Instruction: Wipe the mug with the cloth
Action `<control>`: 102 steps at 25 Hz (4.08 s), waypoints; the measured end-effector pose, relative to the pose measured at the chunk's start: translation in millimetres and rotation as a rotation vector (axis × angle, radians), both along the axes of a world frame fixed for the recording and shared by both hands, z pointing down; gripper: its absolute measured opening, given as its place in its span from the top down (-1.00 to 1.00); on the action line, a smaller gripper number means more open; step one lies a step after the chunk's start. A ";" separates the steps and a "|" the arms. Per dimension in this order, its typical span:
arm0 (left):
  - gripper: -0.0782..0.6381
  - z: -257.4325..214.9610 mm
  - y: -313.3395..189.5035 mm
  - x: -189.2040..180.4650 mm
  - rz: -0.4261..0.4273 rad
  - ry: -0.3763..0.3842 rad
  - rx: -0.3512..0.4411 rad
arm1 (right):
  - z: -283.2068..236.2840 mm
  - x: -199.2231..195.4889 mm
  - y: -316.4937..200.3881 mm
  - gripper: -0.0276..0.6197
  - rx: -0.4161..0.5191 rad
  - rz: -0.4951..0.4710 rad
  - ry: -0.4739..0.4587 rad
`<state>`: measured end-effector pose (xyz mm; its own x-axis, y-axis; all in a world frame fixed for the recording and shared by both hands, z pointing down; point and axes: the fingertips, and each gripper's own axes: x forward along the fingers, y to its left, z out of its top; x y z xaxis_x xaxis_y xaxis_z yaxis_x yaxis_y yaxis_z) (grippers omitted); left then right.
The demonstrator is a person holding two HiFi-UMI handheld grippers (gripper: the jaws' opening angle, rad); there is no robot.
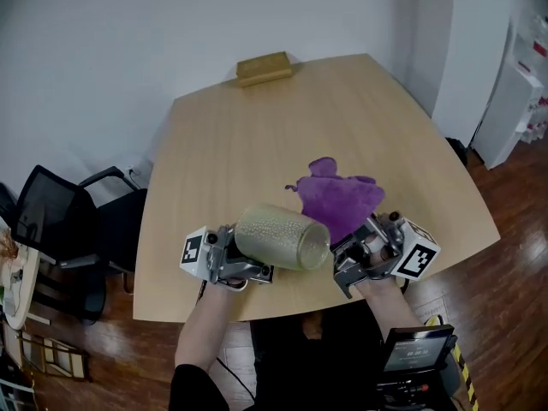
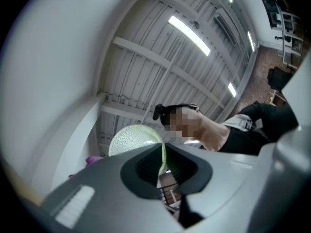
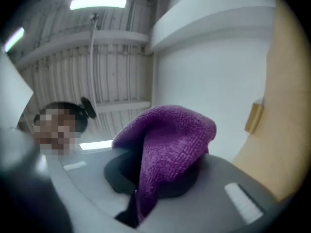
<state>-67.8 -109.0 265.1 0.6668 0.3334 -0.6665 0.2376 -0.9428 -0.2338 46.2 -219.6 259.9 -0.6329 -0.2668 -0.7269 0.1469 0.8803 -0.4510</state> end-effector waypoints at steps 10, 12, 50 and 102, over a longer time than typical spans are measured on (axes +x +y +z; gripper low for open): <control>0.66 13.7 19.9 22.4 0.093 -0.117 0.056 | 6.5 -36.4 27.2 0.81 0.036 -0.275 0.043; 0.65 17.5 21.9 25.9 0.102 -0.144 0.057 | 27.0 -54.6 18.2 0.81 0.032 -0.220 0.222; 0.55 86.2 16.5 73.4 0.056 -0.574 0.083 | 46.2 -55.5 82.2 0.81 0.774 0.014 1.049; 0.66 9.9 -64.2 19.0 -0.106 -0.126 -0.252 | -10.9 -7.3 14.1 0.81 0.525 0.734 0.708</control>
